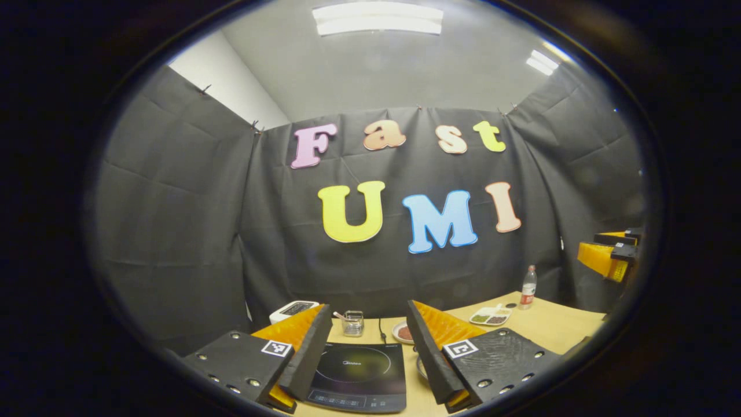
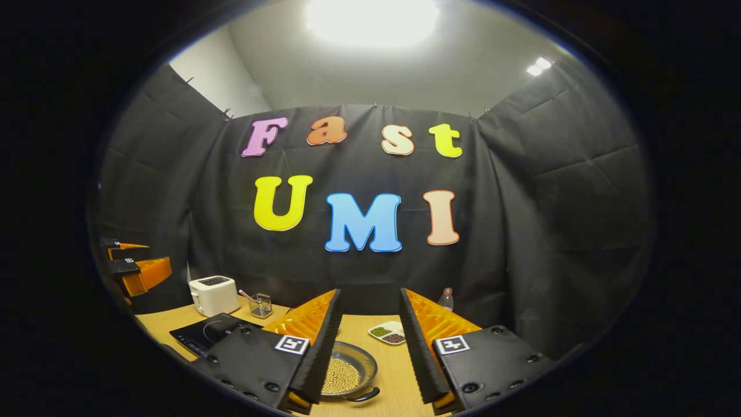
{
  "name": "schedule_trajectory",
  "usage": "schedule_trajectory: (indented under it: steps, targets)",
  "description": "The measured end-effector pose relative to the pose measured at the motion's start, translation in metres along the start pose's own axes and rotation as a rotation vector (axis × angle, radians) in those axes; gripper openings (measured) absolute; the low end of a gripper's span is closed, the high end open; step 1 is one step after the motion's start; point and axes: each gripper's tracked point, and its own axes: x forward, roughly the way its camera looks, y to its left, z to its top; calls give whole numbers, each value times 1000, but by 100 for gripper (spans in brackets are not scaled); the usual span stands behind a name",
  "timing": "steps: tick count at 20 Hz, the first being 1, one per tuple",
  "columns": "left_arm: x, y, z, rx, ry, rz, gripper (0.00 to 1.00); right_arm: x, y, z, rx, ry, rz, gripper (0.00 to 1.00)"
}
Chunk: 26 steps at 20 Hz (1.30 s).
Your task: First push the handle of the pot to place it horizontally, then grasp the pot with both hands and set it on the induction cooktop.
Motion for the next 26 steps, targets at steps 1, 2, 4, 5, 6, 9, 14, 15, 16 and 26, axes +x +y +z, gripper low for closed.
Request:
schedule_trajectory:
  steps: [1,2,4,5,6,9,14,15,16,26]
  targets:
    - [0,2,0,-1,1,1,77,0,4,-1,1,8,15,53]
    - [0,3,-1,-3,1,2,76,0,7,-4,-1,17,18,51]
    - [0,7,-1,-5,1,5,76,0,15,-9,-2,37,42,41]
    - [1,10,0,-5,-1,6,76,0,14,-8,-9,39,37,39]
    - [1,12,-1,-5,-2,7,80,1,15,-7,-13,38,37,32]
    - [0,19,0,-5,-6,9,80,3,13,-3,-4,16,11,3]
    - [1,34,-2,-15,-18,3,80,-1,41,-34,28,125,80,0]
    - [2,38,-4,-20,-17,0,80,-1,45,-40,28,149,86,0]
    - [1,41,-8,-26,-14,-4,77,-2,50,-47,25,172,91,2]
    - [-7,78,-7,-58,-45,26,79,-13,75,-119,-32,392,168,2]
